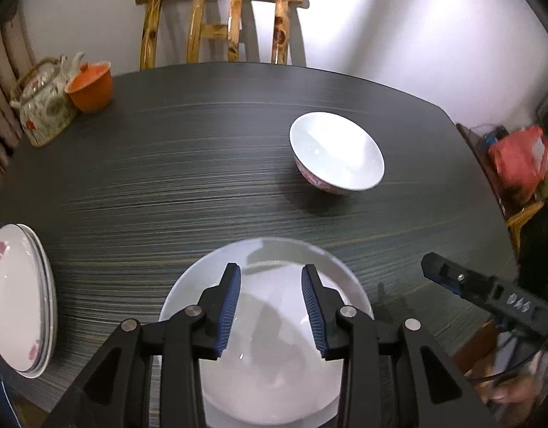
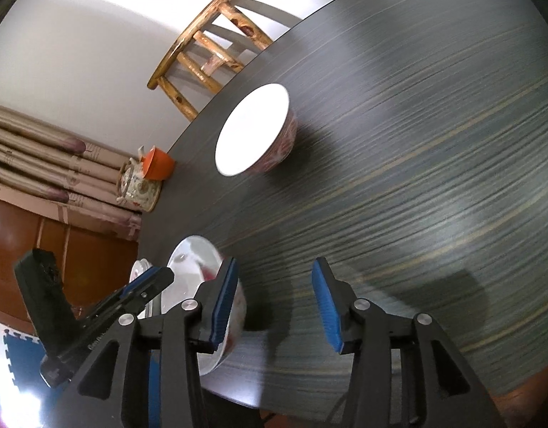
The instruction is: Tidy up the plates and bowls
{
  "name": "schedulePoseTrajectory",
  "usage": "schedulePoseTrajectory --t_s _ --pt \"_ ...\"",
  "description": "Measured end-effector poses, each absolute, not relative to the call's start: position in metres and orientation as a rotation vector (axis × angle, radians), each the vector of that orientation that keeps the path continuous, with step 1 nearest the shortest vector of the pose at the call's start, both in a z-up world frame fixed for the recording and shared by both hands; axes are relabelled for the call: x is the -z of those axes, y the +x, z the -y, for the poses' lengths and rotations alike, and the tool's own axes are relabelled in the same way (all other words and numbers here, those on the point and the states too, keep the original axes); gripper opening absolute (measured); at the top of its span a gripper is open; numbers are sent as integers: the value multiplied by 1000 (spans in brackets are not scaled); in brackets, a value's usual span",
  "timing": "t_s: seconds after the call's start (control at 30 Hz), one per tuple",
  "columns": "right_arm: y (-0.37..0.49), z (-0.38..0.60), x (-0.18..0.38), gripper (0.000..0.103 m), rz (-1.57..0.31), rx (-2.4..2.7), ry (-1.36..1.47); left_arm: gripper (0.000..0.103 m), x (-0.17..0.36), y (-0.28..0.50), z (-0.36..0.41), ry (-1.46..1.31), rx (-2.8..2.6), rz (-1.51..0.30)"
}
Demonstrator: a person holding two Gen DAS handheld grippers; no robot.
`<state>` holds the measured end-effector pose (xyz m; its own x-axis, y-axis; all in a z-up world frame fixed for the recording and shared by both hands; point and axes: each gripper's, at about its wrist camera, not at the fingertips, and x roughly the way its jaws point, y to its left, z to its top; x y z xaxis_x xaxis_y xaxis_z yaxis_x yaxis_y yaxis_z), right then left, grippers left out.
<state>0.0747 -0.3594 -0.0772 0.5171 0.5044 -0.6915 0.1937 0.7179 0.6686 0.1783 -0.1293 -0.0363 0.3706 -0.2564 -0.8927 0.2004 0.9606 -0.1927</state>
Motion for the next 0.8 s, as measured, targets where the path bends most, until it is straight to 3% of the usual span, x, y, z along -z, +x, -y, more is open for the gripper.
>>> schedulePoseTrajectory --t_s 0.23,0.8 --pt "95 377 95 42 -985 -156 703 39 35 209 130 -133 299 -1175" --pt "177 402 98 42 -936 -268 821 41 58 298 147 -323 345 -1299"
